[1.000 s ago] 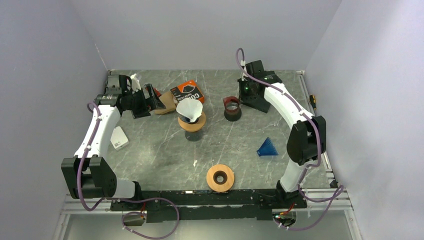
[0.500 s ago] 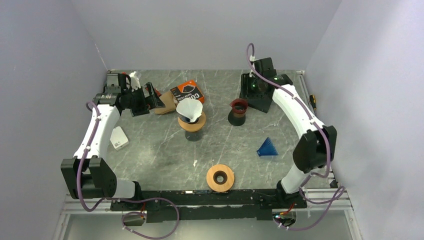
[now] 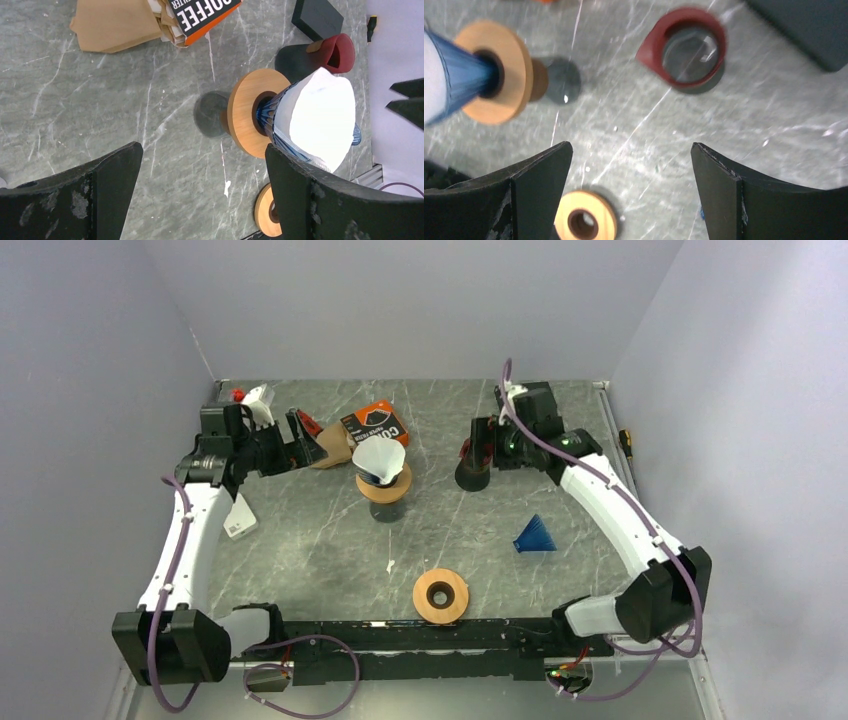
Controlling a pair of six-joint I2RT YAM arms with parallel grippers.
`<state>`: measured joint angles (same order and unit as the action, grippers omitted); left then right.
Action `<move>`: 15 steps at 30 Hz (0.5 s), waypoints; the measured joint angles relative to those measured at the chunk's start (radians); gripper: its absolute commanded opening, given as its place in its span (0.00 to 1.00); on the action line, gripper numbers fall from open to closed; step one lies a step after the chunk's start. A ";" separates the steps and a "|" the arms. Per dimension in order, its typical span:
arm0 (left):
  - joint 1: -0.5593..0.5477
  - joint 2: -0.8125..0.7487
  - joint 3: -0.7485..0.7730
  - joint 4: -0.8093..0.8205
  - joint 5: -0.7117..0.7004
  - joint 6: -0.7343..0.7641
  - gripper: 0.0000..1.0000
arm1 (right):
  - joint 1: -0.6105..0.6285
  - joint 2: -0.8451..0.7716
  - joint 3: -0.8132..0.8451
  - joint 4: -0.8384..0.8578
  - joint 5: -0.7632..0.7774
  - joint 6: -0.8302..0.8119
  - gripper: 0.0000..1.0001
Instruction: Place the coffee filter in the dripper
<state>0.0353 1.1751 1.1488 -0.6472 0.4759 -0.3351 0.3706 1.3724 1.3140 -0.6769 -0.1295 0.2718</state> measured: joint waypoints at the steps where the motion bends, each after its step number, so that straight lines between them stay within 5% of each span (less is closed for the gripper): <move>1: 0.000 -0.013 -0.016 0.010 0.001 0.000 1.00 | 0.016 -0.014 -0.031 -0.003 -0.010 0.007 0.96; 15: 0.000 -0.132 -0.159 0.069 -0.003 -0.027 0.99 | 0.269 -0.200 -0.438 0.006 -0.034 0.130 0.99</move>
<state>0.0353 1.0435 0.9894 -0.5781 0.4728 -0.3626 0.6399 1.1721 0.8761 -0.6704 -0.1635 0.4019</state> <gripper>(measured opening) 0.994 0.991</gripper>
